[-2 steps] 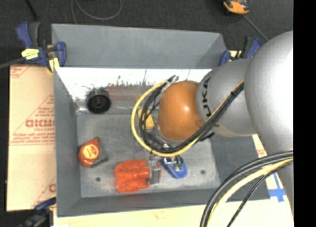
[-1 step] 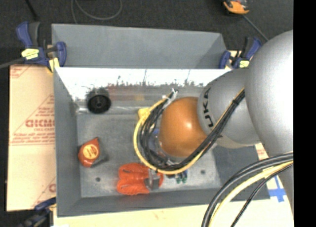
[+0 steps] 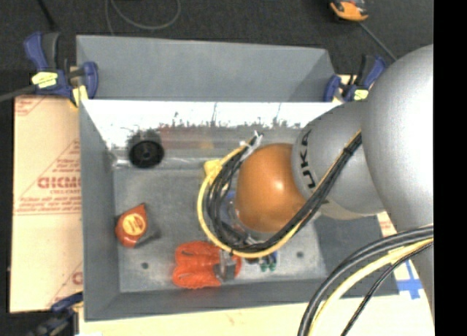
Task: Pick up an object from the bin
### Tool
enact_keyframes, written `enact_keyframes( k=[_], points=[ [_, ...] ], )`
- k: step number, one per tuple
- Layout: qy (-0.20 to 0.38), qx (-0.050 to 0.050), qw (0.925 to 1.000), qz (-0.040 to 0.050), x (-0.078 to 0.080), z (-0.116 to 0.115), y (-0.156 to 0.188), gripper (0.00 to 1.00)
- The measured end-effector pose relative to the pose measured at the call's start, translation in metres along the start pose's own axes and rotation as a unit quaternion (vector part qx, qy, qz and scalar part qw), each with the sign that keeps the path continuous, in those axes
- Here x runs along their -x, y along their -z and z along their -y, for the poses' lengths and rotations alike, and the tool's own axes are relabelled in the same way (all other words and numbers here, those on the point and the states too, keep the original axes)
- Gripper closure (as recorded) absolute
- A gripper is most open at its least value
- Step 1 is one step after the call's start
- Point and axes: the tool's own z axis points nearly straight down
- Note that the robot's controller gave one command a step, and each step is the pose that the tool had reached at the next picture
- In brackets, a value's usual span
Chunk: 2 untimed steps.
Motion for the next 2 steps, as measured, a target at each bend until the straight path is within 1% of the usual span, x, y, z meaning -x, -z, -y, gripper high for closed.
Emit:
enact_keyframes(
  k=[1, 2],
  points=[
    [0.008, 0.0, 0.9999, -0.0064, 0.002, 0.007, 0.049, 1.0],
    [0.005, 0.0, 1.0, 0.0042, 0.022, -0.02, 0.055, 1.0]
  ],
)
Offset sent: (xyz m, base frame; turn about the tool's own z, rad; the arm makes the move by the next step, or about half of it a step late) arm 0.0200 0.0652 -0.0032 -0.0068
